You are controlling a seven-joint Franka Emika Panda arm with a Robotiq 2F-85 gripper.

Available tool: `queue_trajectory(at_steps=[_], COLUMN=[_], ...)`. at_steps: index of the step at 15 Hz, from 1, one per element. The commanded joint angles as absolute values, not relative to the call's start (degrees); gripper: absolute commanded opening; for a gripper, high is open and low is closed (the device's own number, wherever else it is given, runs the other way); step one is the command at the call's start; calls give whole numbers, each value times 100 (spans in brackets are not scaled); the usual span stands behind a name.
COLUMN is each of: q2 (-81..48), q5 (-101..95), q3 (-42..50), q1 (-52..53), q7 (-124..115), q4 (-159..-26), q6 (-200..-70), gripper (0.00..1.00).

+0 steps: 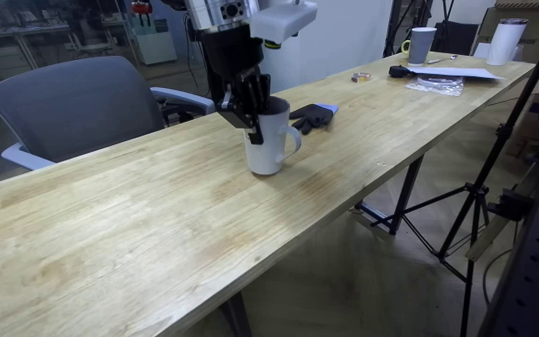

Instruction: Move the mug backwards

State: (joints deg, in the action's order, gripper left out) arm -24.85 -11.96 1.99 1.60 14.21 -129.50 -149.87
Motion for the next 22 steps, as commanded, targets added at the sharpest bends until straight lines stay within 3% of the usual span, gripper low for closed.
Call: queue_trajectory(at_steps=[1, 10, 22], q2=[-2202, -2677, -4045], q5=[-1222, -828, -1018], q3=[110, -24, 246], q1=[165, -248, -689], q7=[1285, 1929, 2123], q4=[-12653, -11654, -9520], q6=[-14439, -13408, -13081], gripper=[3, 3, 3])
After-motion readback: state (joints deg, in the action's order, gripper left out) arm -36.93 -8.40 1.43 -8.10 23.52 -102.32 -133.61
